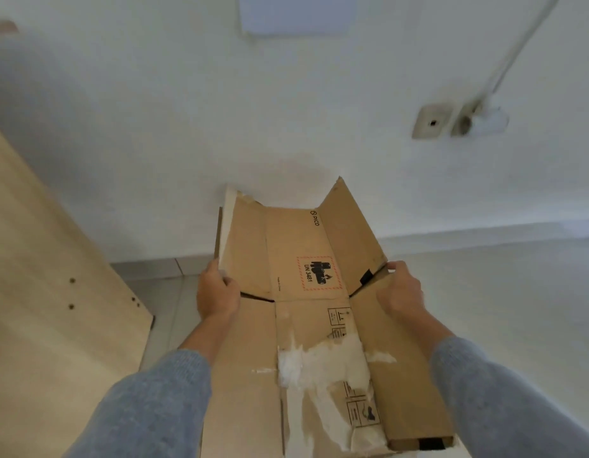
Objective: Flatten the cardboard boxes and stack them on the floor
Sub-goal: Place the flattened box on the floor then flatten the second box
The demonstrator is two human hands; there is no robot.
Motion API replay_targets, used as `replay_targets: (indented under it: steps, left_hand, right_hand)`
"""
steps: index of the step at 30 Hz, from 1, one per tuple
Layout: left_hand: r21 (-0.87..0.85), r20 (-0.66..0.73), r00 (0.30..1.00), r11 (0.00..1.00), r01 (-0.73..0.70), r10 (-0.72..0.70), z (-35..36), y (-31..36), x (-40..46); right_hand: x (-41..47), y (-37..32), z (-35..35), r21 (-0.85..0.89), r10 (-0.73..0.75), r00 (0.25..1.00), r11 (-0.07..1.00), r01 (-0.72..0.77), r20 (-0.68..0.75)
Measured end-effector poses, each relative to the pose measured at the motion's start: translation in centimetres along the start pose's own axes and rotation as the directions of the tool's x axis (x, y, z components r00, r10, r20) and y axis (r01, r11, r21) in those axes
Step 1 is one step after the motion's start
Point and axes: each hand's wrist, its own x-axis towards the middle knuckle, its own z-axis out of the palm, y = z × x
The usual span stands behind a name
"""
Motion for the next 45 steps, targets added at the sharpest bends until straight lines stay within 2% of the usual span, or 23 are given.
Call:
replay_targets:
  steps: [5,9,13,18,20,25,28,32,41,45]
  left_hand:
    - [0.038,0.039,0.999,0.999,0.032,-0.034,8.8,-9.1,0.1]
    - [0.018,0.049,0.996,0.997,0.073,-0.074,14.7,-15.1,0.0]
    - [0.008,0.064,0.977,0.979,0.204,-0.204,17.9,-18.6,0.2]
    - [0.103,0.193,0.939,0.958,0.268,-0.284,18.6,-21.0,0.0]
    - [0.124,0.239,0.925,0.954,0.273,-0.296,18.8,-21.6,-0.6]
    - [0.188,0.223,0.900,0.923,0.337,-0.374,19.0,-22.3,-1.7]
    - [0.298,0.189,0.882,0.881,0.367,-0.431,18.5,-23.6,-2.1]
    - [0.251,0.192,0.895,0.902,0.352,-0.403,17.8,-24.9,-2.4]
    - [0.289,0.167,0.939,0.926,0.244,-0.300,18.1,-24.4,-3.3]
    - [0.324,0.224,0.928,0.921,0.216,-0.297,18.1,-24.5,-3.0]
  right_hand:
    - [3.8,8.9,7.9,0.035,0.007,0.999,0.999,-0.009,0.051]
    - [6.7,14.9,13.2,0.059,-0.029,1.000,0.998,0.029,0.005]
    - [7.6,18.7,16.4,0.042,0.022,1.000,0.999,-0.022,-0.017]
    - [7.1,20.6,15.8,-0.111,0.045,0.975,0.994,-0.021,0.217]
    - [6.9,21.1,16.0,-0.154,0.048,0.967,0.988,-0.010,0.250]
    - [6.4,22.2,17.8,-0.191,0.117,0.971,0.979,-0.077,0.211]
    - [6.3,22.7,19.1,-0.191,0.148,0.968,0.976,-0.108,0.204]
    - [6.4,22.5,20.1,-0.246,0.142,0.964,0.965,-0.085,0.225]
    - [6.7,23.9,20.1,-0.271,0.234,0.944,0.948,-0.169,0.230]
    - [6.5,23.5,19.9,-0.273,0.228,0.945,0.948,-0.161,0.235]
